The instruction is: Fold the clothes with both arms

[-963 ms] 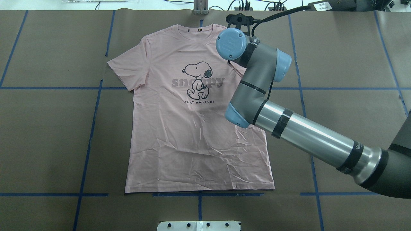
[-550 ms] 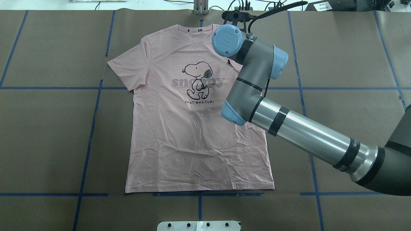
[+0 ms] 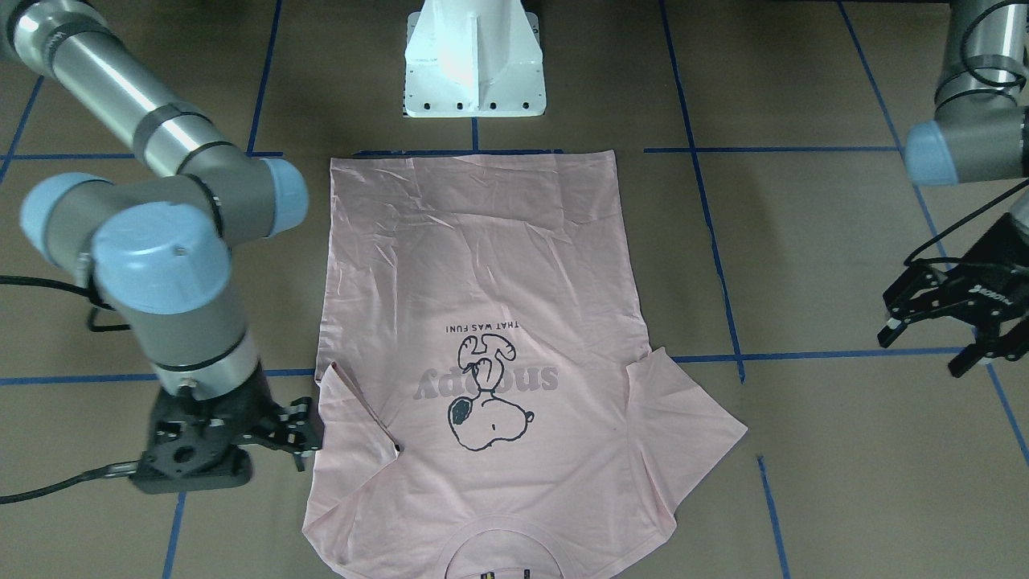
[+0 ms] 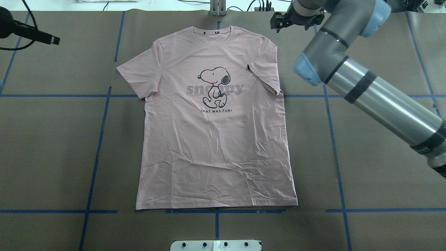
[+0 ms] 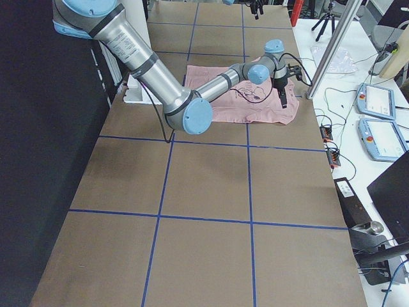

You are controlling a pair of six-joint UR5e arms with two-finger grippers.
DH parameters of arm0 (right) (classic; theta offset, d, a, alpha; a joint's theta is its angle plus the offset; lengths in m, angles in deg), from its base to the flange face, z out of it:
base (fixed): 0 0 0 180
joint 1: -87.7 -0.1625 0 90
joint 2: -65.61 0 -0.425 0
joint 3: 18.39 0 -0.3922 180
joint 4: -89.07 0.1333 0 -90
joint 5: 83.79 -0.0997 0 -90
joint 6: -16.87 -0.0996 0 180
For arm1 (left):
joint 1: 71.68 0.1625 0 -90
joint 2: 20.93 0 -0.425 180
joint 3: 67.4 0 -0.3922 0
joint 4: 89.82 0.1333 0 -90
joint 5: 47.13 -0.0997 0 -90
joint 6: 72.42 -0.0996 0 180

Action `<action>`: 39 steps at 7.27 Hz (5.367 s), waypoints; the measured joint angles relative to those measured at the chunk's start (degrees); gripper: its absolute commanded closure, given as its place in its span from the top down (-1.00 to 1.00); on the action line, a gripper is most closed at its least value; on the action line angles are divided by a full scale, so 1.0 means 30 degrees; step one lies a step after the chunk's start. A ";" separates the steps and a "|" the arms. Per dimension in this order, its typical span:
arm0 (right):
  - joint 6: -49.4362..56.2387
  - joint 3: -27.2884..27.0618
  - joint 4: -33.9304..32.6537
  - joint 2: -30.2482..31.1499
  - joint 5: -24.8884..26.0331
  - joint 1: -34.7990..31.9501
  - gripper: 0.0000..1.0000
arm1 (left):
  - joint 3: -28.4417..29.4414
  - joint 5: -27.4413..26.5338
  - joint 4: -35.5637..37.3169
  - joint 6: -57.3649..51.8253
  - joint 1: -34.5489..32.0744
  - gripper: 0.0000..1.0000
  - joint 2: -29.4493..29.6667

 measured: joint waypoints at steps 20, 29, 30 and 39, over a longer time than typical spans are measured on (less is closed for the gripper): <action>0.3231 -0.3191 0.0036 0.4044 -0.3315 -0.2585 1.00 | 0.3512 -0.8653 -0.0097 0.8518 0.6469 -1.00 0.4045; 0.2081 -0.3849 0.0062 0.3964 -0.3245 -0.1740 1.00 | 0.3707 -0.9190 0.8401 0.9324 0.8363 1.00 0.9485; 0.0369 -0.4787 0.0058 0.4032 -0.2990 -0.0955 1.00 | 0.2538 -0.8655 0.8403 0.9055 0.8372 1.00 0.9111; -1.7554 -1.7126 0.0021 1.3495 1.0502 1.5928 0.99 | -0.9798 -0.8832 0.8167 1.4390 1.5316 0.43 -0.0568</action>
